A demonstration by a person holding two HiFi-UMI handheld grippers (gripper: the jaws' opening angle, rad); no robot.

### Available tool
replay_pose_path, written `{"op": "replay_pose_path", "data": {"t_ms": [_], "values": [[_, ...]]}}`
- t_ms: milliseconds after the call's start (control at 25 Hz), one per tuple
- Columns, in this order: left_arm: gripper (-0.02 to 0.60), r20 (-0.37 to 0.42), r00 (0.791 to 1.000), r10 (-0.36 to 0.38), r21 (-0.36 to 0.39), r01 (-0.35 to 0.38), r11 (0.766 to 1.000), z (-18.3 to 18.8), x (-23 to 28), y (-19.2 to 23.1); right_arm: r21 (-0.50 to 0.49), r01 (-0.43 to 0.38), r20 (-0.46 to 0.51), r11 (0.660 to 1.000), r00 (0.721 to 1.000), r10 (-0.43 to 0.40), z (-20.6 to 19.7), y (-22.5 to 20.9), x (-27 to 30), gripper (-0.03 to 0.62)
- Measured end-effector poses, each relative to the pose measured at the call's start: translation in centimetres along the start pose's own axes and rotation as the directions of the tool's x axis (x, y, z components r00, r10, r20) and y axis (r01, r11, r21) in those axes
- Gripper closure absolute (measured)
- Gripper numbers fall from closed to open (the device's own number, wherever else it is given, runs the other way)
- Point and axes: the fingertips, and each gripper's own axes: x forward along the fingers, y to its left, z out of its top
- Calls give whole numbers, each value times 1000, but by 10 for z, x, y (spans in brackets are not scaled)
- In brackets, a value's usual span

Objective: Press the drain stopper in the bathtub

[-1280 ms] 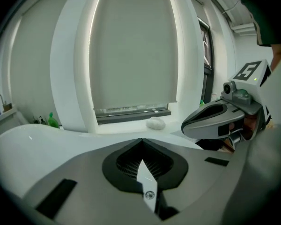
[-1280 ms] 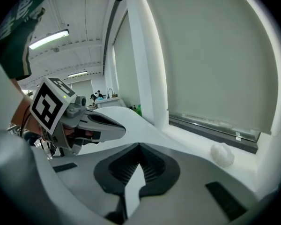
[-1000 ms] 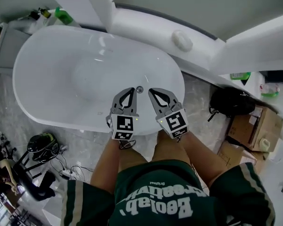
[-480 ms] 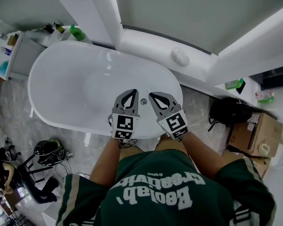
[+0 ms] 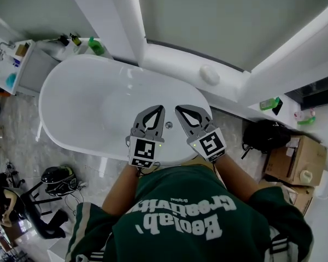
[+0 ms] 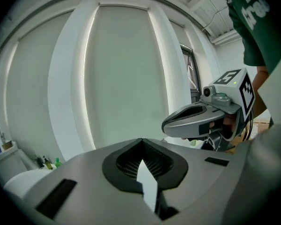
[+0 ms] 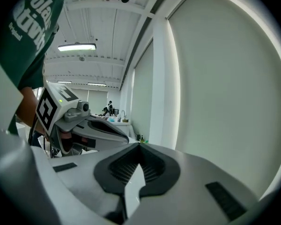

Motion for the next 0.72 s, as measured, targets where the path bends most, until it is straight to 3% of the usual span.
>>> {"op": "replay_pose_path", "data": {"t_ms": [360,720], "values": [[575,134,991,-4,-18,7,1000,46,-30,5,-6,14,82,1000,997,-14,31,13,-14,584],[575,180,983,23,-17,-21,1000,61,-45,15,-22,18,128,1000,992,-15,51,15,-20,585]]}}
